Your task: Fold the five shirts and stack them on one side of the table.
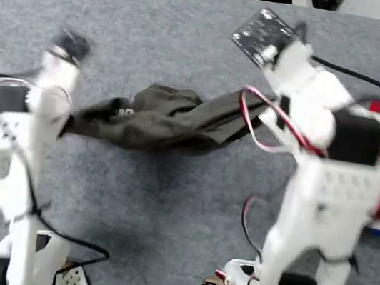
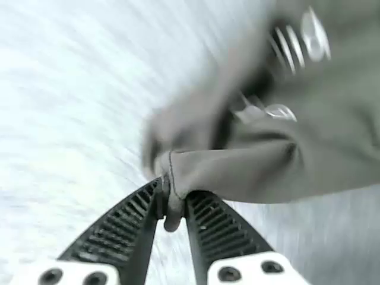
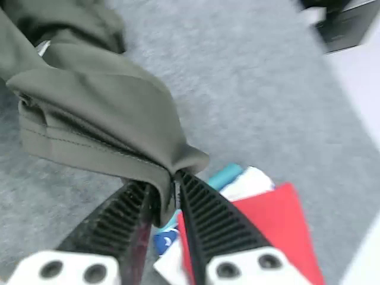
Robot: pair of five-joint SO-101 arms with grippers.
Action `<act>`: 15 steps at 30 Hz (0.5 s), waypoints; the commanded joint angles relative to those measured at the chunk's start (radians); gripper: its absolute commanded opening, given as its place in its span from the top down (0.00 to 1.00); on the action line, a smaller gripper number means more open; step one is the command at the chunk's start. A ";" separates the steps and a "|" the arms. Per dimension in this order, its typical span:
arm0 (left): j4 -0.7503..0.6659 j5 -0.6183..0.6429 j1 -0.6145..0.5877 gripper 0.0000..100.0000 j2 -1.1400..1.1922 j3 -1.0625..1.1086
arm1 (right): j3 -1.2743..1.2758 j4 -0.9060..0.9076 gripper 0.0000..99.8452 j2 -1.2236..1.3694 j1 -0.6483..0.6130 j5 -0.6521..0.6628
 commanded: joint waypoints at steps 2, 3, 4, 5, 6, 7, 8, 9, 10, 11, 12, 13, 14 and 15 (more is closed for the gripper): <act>0.008 0.141 -0.018 0.98 -0.177 -0.198 | -0.111 -0.064 1.00 -0.136 0.048 0.009; 0.008 0.161 -0.020 0.98 -0.196 -0.226 | -0.134 -0.080 1.00 -0.154 0.048 0.009; 0.008 0.178 -0.025 0.98 -0.211 -0.249 | -0.157 -0.097 1.00 -0.170 0.048 0.009; 0.008 0.195 -0.028 0.98 -0.223 -0.270 | -0.179 -0.115 1.00 -0.185 0.048 0.009; 0.008 0.206 -0.028 0.98 -0.232 -0.292 | -0.197 -0.133 1.00 -0.196 0.048 0.009; 0.008 0.212 -0.029 0.98 -0.242 -0.316 | -0.217 -0.152 1.00 -0.205 0.050 0.009; 0.008 0.218 -0.029 0.98 -0.246 -0.345 | -0.236 -0.170 1.00 -0.213 0.051 0.009; 0.008 0.224 -0.029 0.98 -0.249 -0.376 | -0.254 -0.187 1.00 -0.219 0.051 0.009; 0.008 0.232 -0.025 0.98 -0.251 -0.413 | -0.274 -0.204 1.00 -0.225 0.053 0.009; 0.008 0.241 -0.021 0.98 -0.251 -0.448 | -0.295 -0.221 1.00 -0.228 0.054 0.009; 0.008 0.249 -0.020 0.98 -0.245 -0.488 | -0.318 -0.238 1.00 -0.231 0.062 0.009; 0.008 0.258 -0.020 0.98 -0.242 -0.528 | -0.341 -0.261 1.00 -0.234 0.077 0.009; 0.008 0.269 -0.020 0.98 -0.242 -0.565 | -0.363 -0.288 1.00 -0.234 0.091 0.009; 0.006 0.276 -0.020 0.98 -0.240 -0.597 | -0.384 -0.318 1.00 -0.231 0.104 0.009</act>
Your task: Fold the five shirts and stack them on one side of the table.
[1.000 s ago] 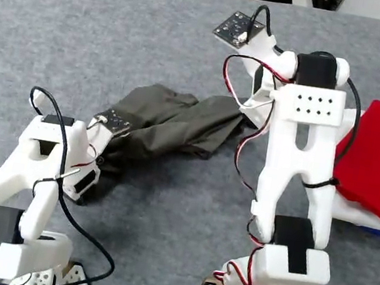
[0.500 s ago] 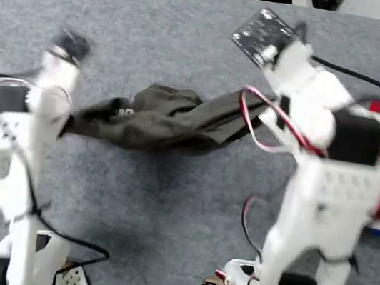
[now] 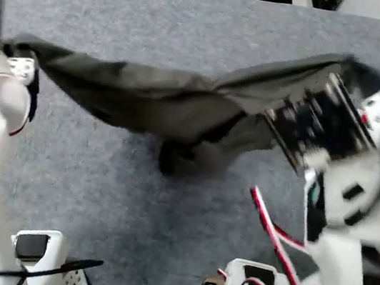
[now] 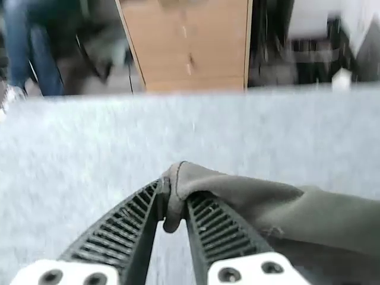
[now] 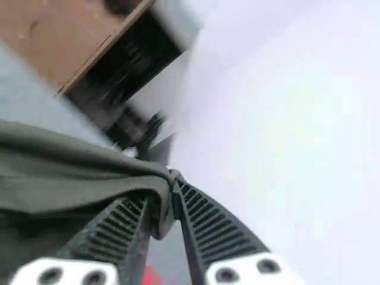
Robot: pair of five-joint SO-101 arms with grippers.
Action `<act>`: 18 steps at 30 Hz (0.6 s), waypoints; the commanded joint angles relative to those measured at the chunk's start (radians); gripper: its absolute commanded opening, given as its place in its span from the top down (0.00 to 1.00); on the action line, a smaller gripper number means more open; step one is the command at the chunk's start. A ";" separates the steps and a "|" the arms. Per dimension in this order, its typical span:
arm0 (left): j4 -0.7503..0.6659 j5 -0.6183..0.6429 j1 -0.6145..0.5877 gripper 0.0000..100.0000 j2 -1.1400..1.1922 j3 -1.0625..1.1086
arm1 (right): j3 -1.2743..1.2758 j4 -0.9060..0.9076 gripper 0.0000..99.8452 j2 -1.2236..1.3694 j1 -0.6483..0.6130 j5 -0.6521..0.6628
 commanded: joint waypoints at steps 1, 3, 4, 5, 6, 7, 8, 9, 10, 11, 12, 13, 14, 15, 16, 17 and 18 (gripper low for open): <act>0.002 0.032 -0.005 0.98 -0.008 -0.153 | -0.093 -0.114 1.00 -0.005 0.051 0.009; 0.002 0.035 -0.005 0.98 -0.008 -0.199 | -0.108 -0.173 1.00 -0.005 0.076 0.031; 0.002 0.035 -0.005 0.98 -0.008 -0.218 | -0.111 -0.199 1.00 -0.005 0.081 0.049; 0.002 0.034 -0.005 0.98 -0.008 -0.235 | -0.113 -0.226 1.00 -0.005 0.081 0.063; 0.002 0.031 -0.005 0.98 -0.008 -0.249 | -0.113 -0.252 1.00 -0.005 0.082 0.071; 0.002 0.029 -0.005 0.98 -0.008 -0.261 | -0.114 -0.278 1.00 -0.007 0.084 0.077; 0.002 0.029 -0.005 0.98 -0.008 -0.269 | -0.114 -0.299 1.00 -0.008 0.084 0.086; 0.002 0.028 -0.005 0.98 -0.008 -0.276 | -0.114 -0.319 1.00 -0.008 0.084 0.097; 0.002 0.028 -0.005 0.98 -0.012 -0.281 | -0.114 -0.339 1.00 -0.010 0.084 0.104; 0.003 0.028 -0.005 0.98 -0.016 -0.282 | -0.116 -0.359 1.00 -0.010 0.085 0.112; 0.005 0.026 -0.005 0.98 -0.019 -0.282 | -0.116 -0.379 1.00 -0.012 0.085 0.117; 0.009 0.014 -0.005 0.98 -0.019 -0.282 | -0.116 -0.394 1.00 -0.012 0.085 0.124; 0.012 -0.011 -0.005 0.98 -0.019 -0.275 | -0.122 -0.404 1.00 -0.012 0.087 0.133; 0.028 -0.040 -0.005 0.98 -0.019 -0.278 | -0.136 -0.404 1.00 -0.012 0.087 0.138; 0.046 -0.066 -0.005 0.98 -0.019 -0.281 | -0.148 -0.399 1.00 -0.012 0.087 0.143; 0.064 -0.095 -0.005 0.98 -0.019 -0.281 | -0.156 -0.391 1.00 -0.012 0.087 0.143; 0.080 -0.117 -0.005 0.98 -0.019 -0.281 | -0.163 -0.379 1.00 -0.012 0.087 0.143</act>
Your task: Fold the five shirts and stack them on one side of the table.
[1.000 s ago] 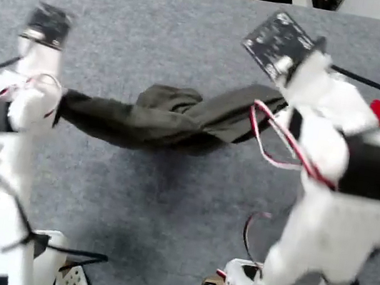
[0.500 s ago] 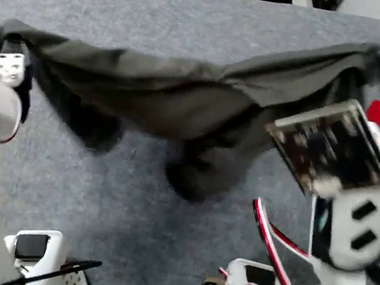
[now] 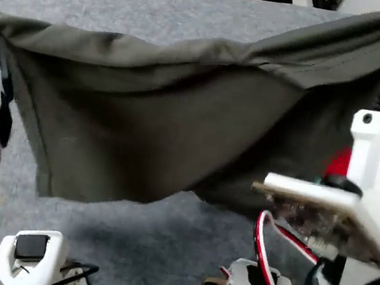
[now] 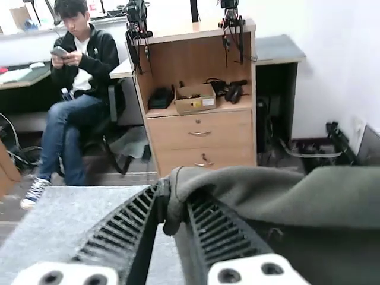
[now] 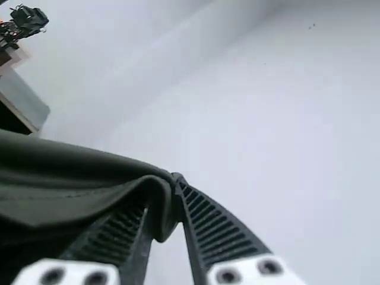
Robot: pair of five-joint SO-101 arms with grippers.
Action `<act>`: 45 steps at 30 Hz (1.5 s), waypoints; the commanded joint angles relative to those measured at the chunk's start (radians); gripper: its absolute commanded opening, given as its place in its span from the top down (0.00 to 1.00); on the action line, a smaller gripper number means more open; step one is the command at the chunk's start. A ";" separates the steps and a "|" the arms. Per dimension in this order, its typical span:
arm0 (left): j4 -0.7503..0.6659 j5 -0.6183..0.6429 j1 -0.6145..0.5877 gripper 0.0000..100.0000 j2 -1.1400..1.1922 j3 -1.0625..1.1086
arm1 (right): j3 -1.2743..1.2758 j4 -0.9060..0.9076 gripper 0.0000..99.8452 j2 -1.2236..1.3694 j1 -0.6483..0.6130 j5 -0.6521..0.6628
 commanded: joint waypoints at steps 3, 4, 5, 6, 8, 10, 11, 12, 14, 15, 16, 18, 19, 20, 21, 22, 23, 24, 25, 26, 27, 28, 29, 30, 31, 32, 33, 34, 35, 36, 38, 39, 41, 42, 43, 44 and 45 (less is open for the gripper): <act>0.091 -0.114 -0.005 0.98 0.001 -0.043 | -0.065 0.012 1.00 0.002 0.016 0.011; 0.114 -0.130 -0.005 0.98 -0.002 -0.057 | -0.077 0.021 1.00 0.002 0.016 0.011; 0.141 -0.144 -0.005 0.98 -0.008 -0.078 | -0.093 0.034 1.00 0.002 0.016 0.011; 0.167 -0.157 -0.005 0.98 -0.016 -0.097 | -0.108 0.051 1.00 0.002 0.016 0.011; 0.199 -0.176 -0.003 0.98 -0.030 -0.123 | -0.139 0.089 1.00 0.002 0.016 0.011; 0.218 -0.192 -0.003 0.98 -0.042 -0.144 | -0.163 0.121 1.00 0.002 0.016 0.025; 0.222 -0.204 -0.003 0.98 -0.050 -0.153 | -0.173 0.132 1.00 0.002 0.016 0.032; 0.224 -0.215 -0.003 0.98 -0.053 -0.160 | -0.182 0.138 1.00 0.002 0.016 0.032; 0.221 -0.229 -0.003 0.98 -0.059 -0.163 | -0.193 0.144 1.00 0.002 0.016 0.038; 0.221 -0.232 -0.005 0.98 -0.059 -0.163 | -0.196 0.146 1.00 0.001 0.016 0.046; 0.219 -0.232 -0.008 0.98 -0.059 -0.163 | -0.203 0.146 1.00 0.001 0.016 0.051; 0.219 -0.232 -0.012 0.98 -0.059 -0.170 | -0.223 0.146 1.00 0.001 0.016 0.051; 0.224 -0.232 -0.012 0.98 -0.059 -0.184 | -0.231 0.146 1.00 0.001 0.016 0.051; 0.226 -0.232 -0.011 0.98 -0.059 -0.192 | -0.237 0.146 1.00 0.001 0.016 0.051; 0.226 -0.232 -0.008 0.98 -0.059 -0.195 | -0.239 0.146 1.00 0.001 0.016 0.052; 0.226 -0.232 -0.005 0.98 -0.059 -0.195 | -0.234 0.146 1.00 0.001 0.016 0.052; 0.226 -0.232 -0.005 0.98 -0.058 -0.195 | -0.229 0.146 1.00 0.002 0.016 0.052; 0.226 -0.232 -0.005 0.98 -0.054 -0.195 | -0.226 0.147 1.00 0.007 0.016 0.052; 0.226 -0.229 -0.005 0.98 -0.050 -0.193 | -0.219 0.150 1.00 0.008 0.016 0.052; 0.227 -0.229 -0.005 0.98 -0.048 -0.192 | -0.208 0.152 1.00 0.007 0.016 0.052; 0.227 -0.229 -0.006 0.98 -0.048 -0.180 | -0.193 0.153 1.00 0.004 0.016 0.052; 0.227 -0.230 -0.006 0.98 -0.048 -0.149 | -0.176 0.160 1.00 0.002 0.016 0.052; 0.227 -0.230 -0.009 0.98 -0.051 -0.106 | -0.157 0.173 1.00 0.002 0.016 0.052; 0.227 -0.235 -0.011 0.98 -0.058 -0.055 | -0.142 0.198 1.00 0.002 0.016 0.052; 0.233 -0.255 -0.012 0.98 -0.059 0.002 | -0.122 0.230 1.00 0.004 0.012 0.052; 0.256 -0.284 -0.012 0.98 -0.059 0.049 | -0.096 0.270 1.00 0.005 0.010 0.052; 0.290 -0.313 -0.012 0.98 -0.059 0.095 | -0.068 0.311 1.00 0.007 0.008 0.051; 0.325 -0.339 -0.012 0.98 -0.059 0.146 | -0.035 0.350 1.00 0.008 -0.002 0.049; 0.353 -0.359 -0.012 0.98 -0.059 0.199 | 0.008 0.387 1.00 0.008 -0.025 0.049; 0.350 -0.373 -0.014 0.98 -0.059 0.275 | 0.059 0.419 1.00 0.007 -0.050 0.046; 0.348 -0.400 -0.014 0.98 -0.059 0.425 | 0.180 0.477 1.00 0.004 -0.084 0.044; 0.348 -0.419 -0.014 0.98 -0.059 0.496 | 0.240 0.494 1.00 0.002 -0.096 0.044; 0.348 -0.446 -0.014 0.98 -0.056 0.635 | 0.366 0.500 1.00 0.002 -0.127 0.043; 0.347 -0.460 -0.006 0.98 -0.050 0.698 | 0.429 0.493 1.00 0.002 -0.139 0.043; 0.341 -0.473 -0.003 0.98 -0.048 0.761 | 0.493 0.474 1.00 0.005 -0.148 0.043; 0.336 -0.485 -0.002 0.98 -0.048 0.816 | 0.562 0.453 1.00 0.007 -0.153 0.043; 0.319 -0.503 0.006 0.98 -0.047 0.876 | 0.634 0.419 1.00 0.007 -0.160 0.043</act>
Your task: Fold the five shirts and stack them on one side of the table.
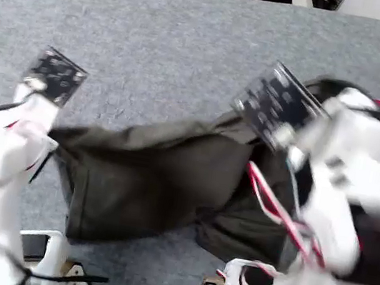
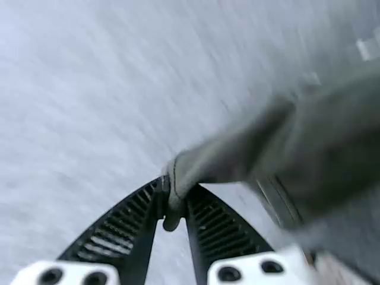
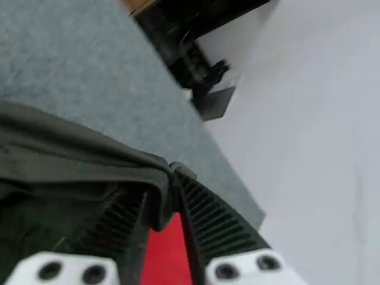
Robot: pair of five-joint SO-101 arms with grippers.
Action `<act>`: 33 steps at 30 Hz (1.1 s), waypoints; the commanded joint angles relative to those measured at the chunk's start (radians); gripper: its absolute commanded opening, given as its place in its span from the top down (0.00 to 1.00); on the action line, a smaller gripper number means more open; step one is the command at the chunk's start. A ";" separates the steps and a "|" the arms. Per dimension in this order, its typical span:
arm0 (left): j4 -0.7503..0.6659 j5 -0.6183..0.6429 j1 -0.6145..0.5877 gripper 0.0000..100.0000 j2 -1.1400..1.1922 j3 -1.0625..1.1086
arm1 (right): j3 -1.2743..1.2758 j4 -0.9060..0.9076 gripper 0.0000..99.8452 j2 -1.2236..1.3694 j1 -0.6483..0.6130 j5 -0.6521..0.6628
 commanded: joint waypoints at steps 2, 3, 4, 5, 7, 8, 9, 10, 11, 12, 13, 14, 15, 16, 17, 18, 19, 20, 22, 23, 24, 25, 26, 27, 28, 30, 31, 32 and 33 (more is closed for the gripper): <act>-0.071 -0.077 0.028 0.98 -0.002 0.276 | 0.315 -0.141 1.00 -0.007 -0.039 0.000; -0.107 -0.092 0.031 0.98 -0.002 0.336 | 0.380 -0.184 1.00 -0.007 -0.041 0.000; -0.147 -0.106 0.034 0.98 -0.002 0.393 | 0.446 -0.227 1.00 -0.005 -0.045 0.000; -0.187 -0.121 0.035 0.98 -0.002 0.439 | 0.509 -0.273 1.00 -0.004 -0.048 0.002; -0.258 -0.150 0.035 0.97 -0.002 0.503 | 0.621 -0.367 1.00 -0.004 -0.050 0.002; -0.292 -0.153 0.031 0.96 -0.002 0.525 | 0.668 -0.408 1.00 -0.004 -0.050 0.002; -0.318 -0.157 0.029 0.94 -0.002 0.535 | 0.710 -0.446 1.00 -0.004 -0.050 0.003; -0.334 -0.157 0.028 0.91 -0.002 0.539 | 0.746 -0.482 1.00 -0.004 -0.050 0.005; -0.341 -0.157 0.028 0.89 -0.004 0.534 | 0.780 -0.514 1.00 -0.004 -0.050 0.005; -0.339 -0.160 0.031 0.86 -0.007 0.522 | 0.809 -0.543 1.00 -0.004 -0.050 0.006; -0.333 -0.158 0.034 0.84 -0.013 0.503 | 0.832 -0.568 1.00 -0.002 -0.050 0.006; -0.316 -0.160 0.035 0.82 -0.013 0.471 | 0.854 -0.589 1.00 -0.002 -0.048 0.006; -0.292 -0.160 0.035 0.80 -0.013 0.425 | 0.872 -0.609 1.00 -0.002 -0.048 0.006; -0.259 -0.160 0.035 0.80 -0.012 0.373 | 0.888 -0.623 1.00 -0.002 -0.047 0.006; -0.227 -0.161 0.037 0.80 -0.007 0.318 | 0.897 -0.632 1.00 -0.002 -0.045 0.006; -0.192 -0.161 0.037 0.79 -0.005 0.262 | 0.905 -0.634 1.00 -0.002 -0.045 0.006; -0.155 -0.161 0.049 0.79 -0.004 0.219 | 0.906 -0.634 1.00 -0.002 -0.045 0.006; -0.115 -0.161 0.072 0.79 -0.004 0.181 | 0.906 -0.634 1.00 -0.002 -0.044 0.006; -0.034 -0.160 0.120 0.80 -0.004 0.146 | 0.906 -0.634 1.00 -0.002 -0.044 0.006; -0.009 -0.157 0.146 0.80 -0.004 0.147 | 0.906 -0.634 1.00 -0.002 -0.044 0.006; -0.005 -0.153 0.172 0.80 -0.004 0.163 | 0.906 -0.634 1.00 -0.002 -0.044 0.006; -0.009 -0.153 0.190 0.80 -0.004 0.190 | 0.906 -0.634 1.00 -0.002 -0.044 0.006; -0.037 -0.152 0.203 0.80 -0.002 0.226 | 0.905 -0.634 1.00 -0.002 -0.044 0.006; -0.077 -0.149 0.215 0.80 -0.002 0.273 | 0.905 -0.634 1.00 -0.002 -0.042 0.006; -0.123 -0.137 0.222 0.80 -0.002 0.321 | 0.905 -0.632 1.00 -0.002 -0.042 0.006; -0.230 -0.133 0.230 0.80 -0.002 0.414 | 0.906 -0.629 1.00 -0.004 -0.042 0.006; -0.284 -0.133 0.230 0.80 -0.002 0.454 | 0.908 -0.628 1.00 -0.004 -0.042 0.006; -0.330 -0.135 0.230 0.80 -0.002 0.485 | 0.908 -0.626 1.00 -0.004 -0.042 0.006; -0.371 -0.135 0.230 0.80 -0.002 0.509 | 0.908 -0.626 1.00 -0.005 -0.042 0.005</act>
